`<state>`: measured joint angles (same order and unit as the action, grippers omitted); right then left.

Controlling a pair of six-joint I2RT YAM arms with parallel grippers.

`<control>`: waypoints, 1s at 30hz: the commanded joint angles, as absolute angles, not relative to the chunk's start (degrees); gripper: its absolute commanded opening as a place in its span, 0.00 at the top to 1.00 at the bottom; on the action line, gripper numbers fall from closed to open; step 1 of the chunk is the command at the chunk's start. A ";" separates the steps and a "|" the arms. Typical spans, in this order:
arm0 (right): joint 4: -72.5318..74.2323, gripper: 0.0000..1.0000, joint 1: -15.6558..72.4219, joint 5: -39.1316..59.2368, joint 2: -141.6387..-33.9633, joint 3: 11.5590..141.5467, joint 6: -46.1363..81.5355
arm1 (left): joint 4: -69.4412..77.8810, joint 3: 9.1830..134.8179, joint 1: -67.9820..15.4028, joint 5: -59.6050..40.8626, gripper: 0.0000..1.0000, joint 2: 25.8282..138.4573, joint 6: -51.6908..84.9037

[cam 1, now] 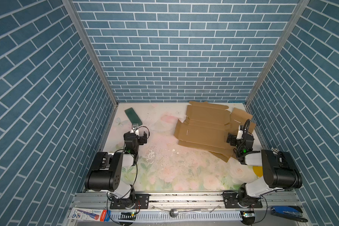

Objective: Fold the paper box

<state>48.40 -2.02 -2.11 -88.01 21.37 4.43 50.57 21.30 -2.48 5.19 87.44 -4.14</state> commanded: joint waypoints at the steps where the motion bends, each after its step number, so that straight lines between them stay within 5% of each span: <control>1: 48.94 0.01 -2.13 -1.60 -88.14 22.76 2.40 | 50.72 21.61 -2.37 4.52 0.01 87.74 -4.52; 30: 48.41 0.01 -3.08 0.17 -88.14 23.09 2.85 | 50.25 21.96 -2.29 4.49 0.00 87.80 -4.45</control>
